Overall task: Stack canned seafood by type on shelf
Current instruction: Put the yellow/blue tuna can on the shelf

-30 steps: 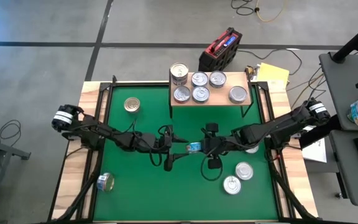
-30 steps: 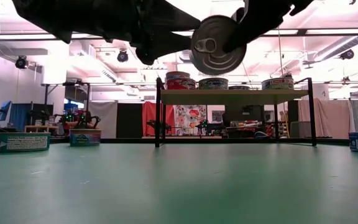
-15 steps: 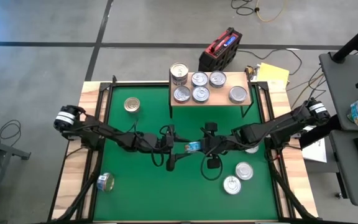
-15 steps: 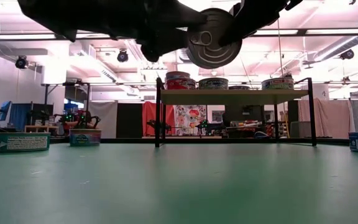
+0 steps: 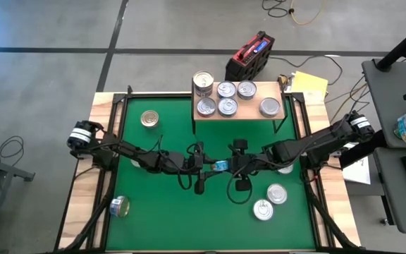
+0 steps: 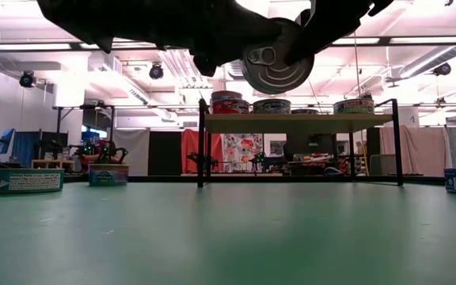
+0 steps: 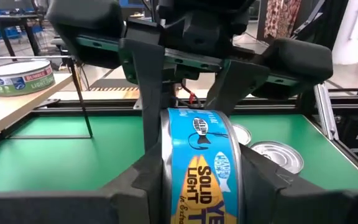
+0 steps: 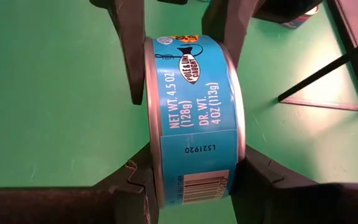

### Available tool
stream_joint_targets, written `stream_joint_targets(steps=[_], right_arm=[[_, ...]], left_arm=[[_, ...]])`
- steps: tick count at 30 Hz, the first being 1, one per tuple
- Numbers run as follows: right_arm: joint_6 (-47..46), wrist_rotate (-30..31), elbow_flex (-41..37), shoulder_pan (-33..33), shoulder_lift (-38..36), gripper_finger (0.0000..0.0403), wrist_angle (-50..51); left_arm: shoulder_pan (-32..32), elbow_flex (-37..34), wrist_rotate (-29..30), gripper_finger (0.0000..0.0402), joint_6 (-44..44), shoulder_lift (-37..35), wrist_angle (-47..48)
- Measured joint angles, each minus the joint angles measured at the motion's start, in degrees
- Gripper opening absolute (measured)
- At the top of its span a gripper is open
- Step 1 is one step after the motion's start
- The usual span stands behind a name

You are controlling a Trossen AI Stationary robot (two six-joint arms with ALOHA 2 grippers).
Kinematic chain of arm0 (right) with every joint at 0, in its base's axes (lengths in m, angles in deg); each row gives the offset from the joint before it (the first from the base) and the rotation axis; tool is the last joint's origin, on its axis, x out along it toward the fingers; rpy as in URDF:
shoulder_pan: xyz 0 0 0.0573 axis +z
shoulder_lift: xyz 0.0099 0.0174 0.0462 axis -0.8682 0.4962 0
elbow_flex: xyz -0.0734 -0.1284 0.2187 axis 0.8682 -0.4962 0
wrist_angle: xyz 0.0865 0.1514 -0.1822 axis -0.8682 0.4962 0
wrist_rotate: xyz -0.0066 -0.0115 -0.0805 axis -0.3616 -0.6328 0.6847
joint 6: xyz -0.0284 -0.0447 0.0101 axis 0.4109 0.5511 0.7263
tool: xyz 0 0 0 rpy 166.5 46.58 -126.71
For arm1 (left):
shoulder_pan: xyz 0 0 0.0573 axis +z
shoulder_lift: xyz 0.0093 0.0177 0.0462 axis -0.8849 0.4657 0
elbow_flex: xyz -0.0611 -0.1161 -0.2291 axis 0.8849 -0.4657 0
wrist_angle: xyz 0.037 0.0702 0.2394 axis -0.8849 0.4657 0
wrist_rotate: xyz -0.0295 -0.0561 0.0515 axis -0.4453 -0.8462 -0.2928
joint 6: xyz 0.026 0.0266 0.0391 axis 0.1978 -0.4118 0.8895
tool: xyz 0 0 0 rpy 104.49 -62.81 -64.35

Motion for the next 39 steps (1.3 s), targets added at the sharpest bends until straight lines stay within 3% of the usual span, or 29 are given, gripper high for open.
stream_joint_targets(steps=[5,13,20,25,33,39], right_arm=[[-0.2,-0.2,0.0,0.0,0.0,0.0132,-0.2],[-1.1,0.4,0.0,0.0,-1.3,0.0239,0.0],[-4.2,0.4,0.0,0.0,-6.7,0.0283,4.1],[-4.6,1.2,0.0,1.8,-11.0,0.0282,4.8],[-7.9,8.8,-0.7,7.4,-14.2,0.0254,3.3],[6.0,17.6,-0.7,13.5,-12.0,0.0238,-1.7]], left_arm=[[0.0,0.0,-0.1,0.0125,-0.9,0.0,0.0],[0.0,-0.1,0.7,0.0125,-5.6,0.0,-0.4],[0.3,-3.5,1.3,0.0125,-9.3,0.0,-10.6],[0.8,-7.5,1.5,0.0125,-14.9,0.0,-21.7],[0.9,-13.4,2.1,0.0125,-21.6,0.0,-44.2],[1.1,-14.3,8.1,0.0125,-31.0,-0.7,-46.1]])
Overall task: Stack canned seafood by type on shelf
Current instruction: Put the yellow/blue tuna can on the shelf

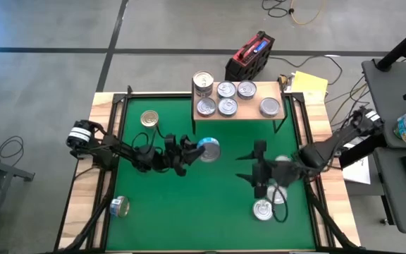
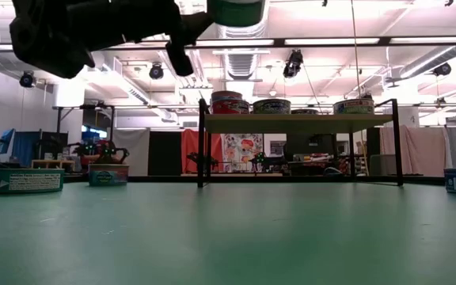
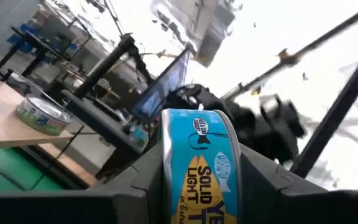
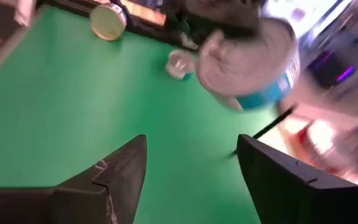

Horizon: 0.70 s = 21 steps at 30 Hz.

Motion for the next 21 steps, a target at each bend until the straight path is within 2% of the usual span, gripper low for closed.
stream_joint_targets(steps=[5,8,11,17,19,21], right_arm=[[19.2,15.9,0.1,4.4,5.0,0.0230,-5.8],[30.7,27.0,0.2,4.9,8.7,0.0225,-10.8],[39.2,31.2,0.2,4.6,11.7,0.0223,-14.5],[44.6,35.1,0.7,4.6,15.5,0.0220,-16.1],[41.9,36.6,0.7,4.1,15.5,0.0216,-18.6],[33.1,37.3,0.7,3.4,14.3,0.0210,-19.2]], left_arm=[[0.0,0.9,2.5,0.0125,-9.8,0.2,0.4],[0.1,1.4,4.1,0.0125,-12.4,0.5,0.5],[0.1,1.7,3.9,0.0125,-12.5,0.5,1.2],[0.0,2.0,3.8,0.0125,-12.5,0.6,2.4],[0.0,2.0,3.8,0.0125,-11.1,0.6,2.4],[0.0,2.0,3.7,0.0125,-8.3,0.6,2.4]])
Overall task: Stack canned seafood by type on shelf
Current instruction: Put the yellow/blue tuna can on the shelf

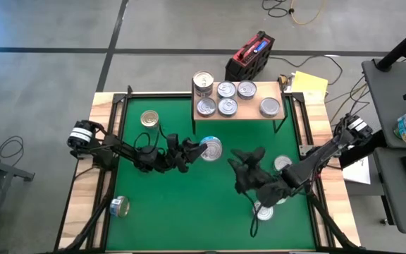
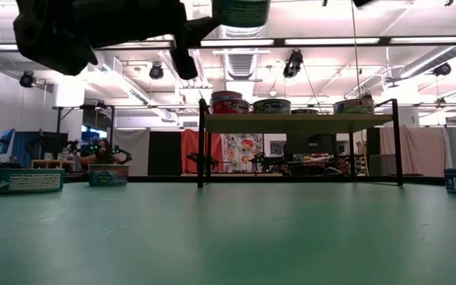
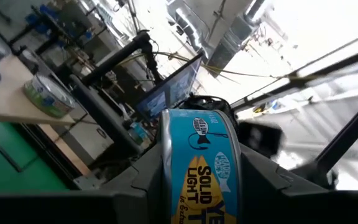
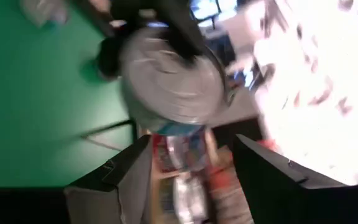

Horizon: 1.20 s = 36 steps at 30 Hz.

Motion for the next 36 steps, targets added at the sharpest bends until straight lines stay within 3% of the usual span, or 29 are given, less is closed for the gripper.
stream_joint_targets(steps=[3,9,14,18,22,25,28,36], right_arm=[[-18.4,-4.8,-0.3,-0.7,-4.6,0.0200,6.2],[-56.8,-23.4,-1.7,-5.5,-16.3,0.0197,18.3],[-64.1,-32.2,-7.2,-8.1,-20.9,0.0214,14.0],[-63.1,-36.4,-11.8,-8.8,-22.4,0.0233,5.8],[-51.4,-36.8,-15.0,-7.4,-22.8,0.0254,1.3],[-41.4,-34.5,-16.1,-6.1,-22.1,0.0263,-1.9],[-37.8,-29.4,-16.4,-5.6,-20.2,0.0264,-4.2],[-26.5,-29.0,-15.7,-4.0,-17.3,0.0244,-5.0]], left_arm=[[0.0,0.0,0.0,0.0125,4.0,0.0,-0.1],[0.0,0.0,-0.4,0.0125,3.5,0.0,-0.1],[0.0,2.2,-0.8,0.0125,4.6,0.0,0.0],[-0.2,3.3,-0.9,0.0125,7.0,0.0,2.0],[-0.2,3.5,-0.9,0.0125,6.7,0.0,2.3],[-0.1,3.5,-0.9,0.0125,5.2,0.0,2.4],[0.0,3.4,-0.9,0.0125,5.2,0.0,3.0],[0.1,3.4,-0.9,0.0125,5.1,0.0,4.3]])
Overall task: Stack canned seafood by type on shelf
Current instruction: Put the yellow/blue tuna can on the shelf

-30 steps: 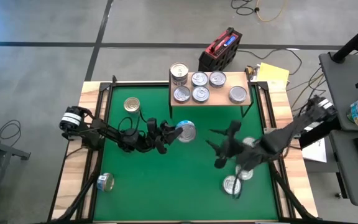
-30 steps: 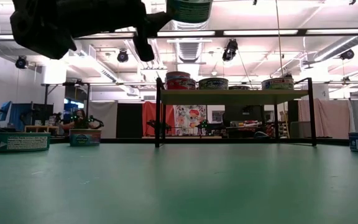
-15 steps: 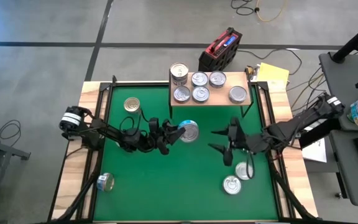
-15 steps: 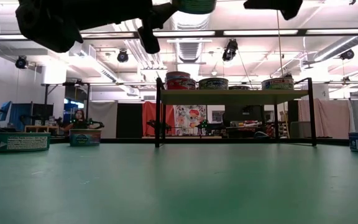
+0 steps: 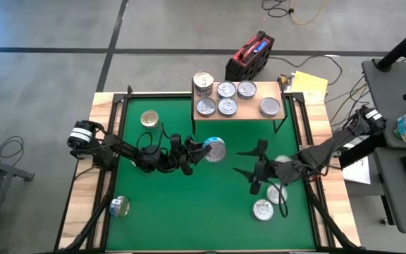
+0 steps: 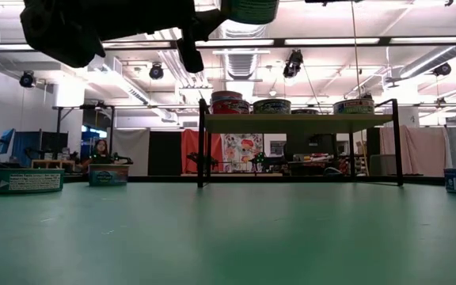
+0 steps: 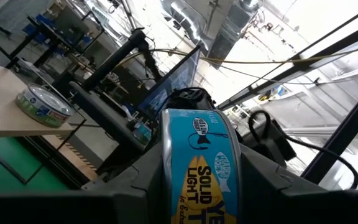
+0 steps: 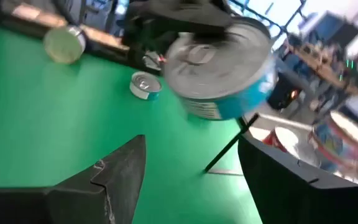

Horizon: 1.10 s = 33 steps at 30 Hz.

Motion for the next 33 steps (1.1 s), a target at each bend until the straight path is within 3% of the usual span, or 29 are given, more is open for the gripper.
stream_joint_targets(steps=[6,12,19,22,27,33], right_arm=[[8.0,6.0,1.6,1.3,3.3,0.0229,-1.2],[22.9,11.5,5.2,2.9,8.4,0.0226,-1.3],[42.0,26.3,12.5,3.2,16.9,0.0221,-1.2],[46.1,27.2,14.1,3.2,18.5,0.0217,-0.9],[46.9,29.2,14.9,3.2,18.1,0.0211,-0.9],[38.5,29.9,14.2,4.1,11.1,0.0205,2.4]], left_arm=[[0.4,0.0,0.0,0.0125,0.2,0.0,0.6],[1.4,0.3,1.0,0.0125,-5.8,0.0,0.9],[2.5,0.4,3.0,0.0125,-11.3,0.0,1.4],[2.5,0.4,3.0,0.0125,-11.5,0.0,2.8],[2.4,0.4,2.8,0.0125,-11.5,0.0,3.7],[2.4,0.7,2.9,0.0125,-11.5,0.0,4.5]])
